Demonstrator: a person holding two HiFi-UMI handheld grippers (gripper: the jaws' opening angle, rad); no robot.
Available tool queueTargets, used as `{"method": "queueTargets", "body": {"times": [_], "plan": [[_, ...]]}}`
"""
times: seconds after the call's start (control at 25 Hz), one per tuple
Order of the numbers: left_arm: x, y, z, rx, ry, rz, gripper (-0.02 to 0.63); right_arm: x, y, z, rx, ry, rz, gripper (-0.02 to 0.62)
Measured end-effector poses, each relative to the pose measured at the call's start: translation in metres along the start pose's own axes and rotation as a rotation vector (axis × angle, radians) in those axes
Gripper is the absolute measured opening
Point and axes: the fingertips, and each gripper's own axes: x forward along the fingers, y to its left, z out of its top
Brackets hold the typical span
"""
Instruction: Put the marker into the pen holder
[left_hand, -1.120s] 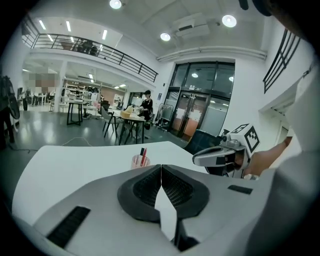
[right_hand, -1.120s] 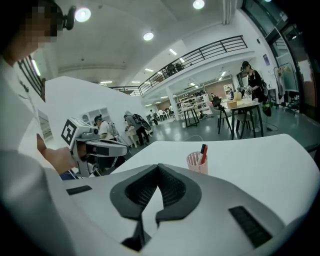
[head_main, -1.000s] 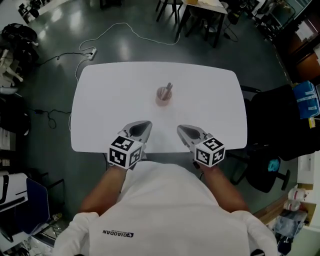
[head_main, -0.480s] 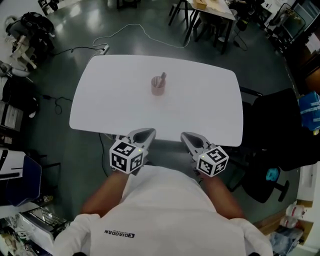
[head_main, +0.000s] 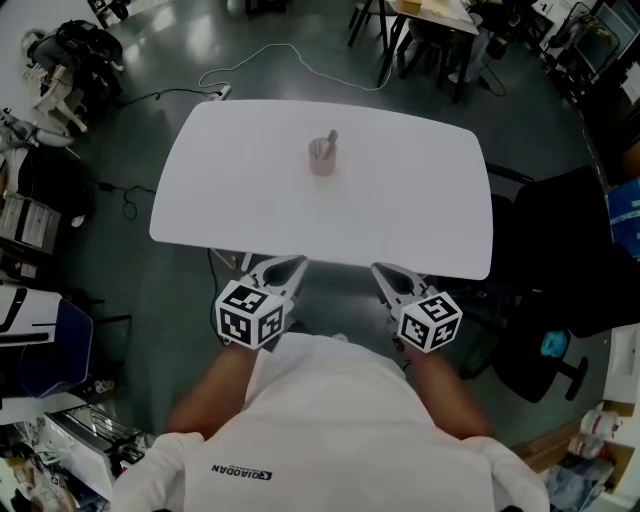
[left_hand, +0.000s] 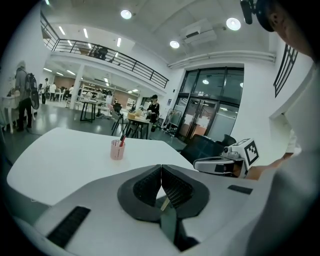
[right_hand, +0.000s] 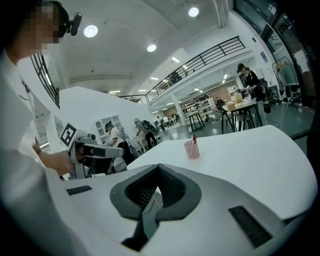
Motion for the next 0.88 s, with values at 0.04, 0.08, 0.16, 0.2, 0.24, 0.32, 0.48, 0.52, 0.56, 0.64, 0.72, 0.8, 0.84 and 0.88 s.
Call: {"method": "queueTargets", "body": {"times": [0.04,0.08,0.16,0.2,0.24,0.32,0.48,0.52,0.56,0.64,0.72,0.8,0.84,0.88], "plan": [[-0.002,0.001,0.001,0.0,-0.002,0.001,0.029,0.0,0.002,0.001,-0.003,0.0,-0.003,0.018],[-0.003,0.003,0.004,0.004,-0.003,-0.001,0.029,0.0,0.005,0.003,-0.009,-0.001,-0.005,0.018],[-0.006,0.006,0.008,0.025,0.001,-0.005,0.029,0.002,0.011,0.006,-0.021,-0.004,-0.014,0.018],[-0.007,0.007,0.01,0.039,0.008,-0.009,0.029,0.004,0.013,0.008,-0.024,-0.005,-0.02,0.018],[-0.008,0.009,0.011,0.055,0.019,-0.013,0.029,0.006,0.016,0.009,-0.023,-0.005,-0.027,0.018],[-0.013,0.011,0.011,0.093,0.044,-0.023,0.029,0.012,0.023,0.012,-0.02,-0.004,-0.037,0.018],[-0.02,0.018,0.011,0.142,0.057,-0.039,0.029,0.022,0.033,0.018,-0.041,-0.006,-0.045,0.018],[-0.022,0.022,0.011,0.141,0.057,-0.043,0.029,0.025,0.035,0.019,-0.04,-0.008,-0.051,0.018],[-0.025,0.026,0.011,0.141,0.059,-0.047,0.029,0.028,0.036,0.02,-0.036,-0.01,-0.058,0.018],[-0.031,0.038,0.01,0.14,0.067,-0.049,0.029,0.035,0.042,0.021,-0.029,-0.012,-0.071,0.018],[-0.037,0.049,0.009,0.129,0.076,-0.052,0.029,0.041,0.049,0.02,-0.025,-0.003,-0.079,0.018],[-0.042,0.056,0.009,0.116,0.078,-0.064,0.029,0.045,0.054,0.017,-0.021,0.007,-0.089,0.018],[-0.043,0.058,0.01,0.113,0.075,-0.07,0.029,0.048,0.056,0.016,-0.02,0.009,-0.093,0.018],[-0.044,0.061,0.011,0.113,0.073,-0.075,0.029,0.05,0.057,0.016,-0.02,0.01,-0.097,0.018]]}}
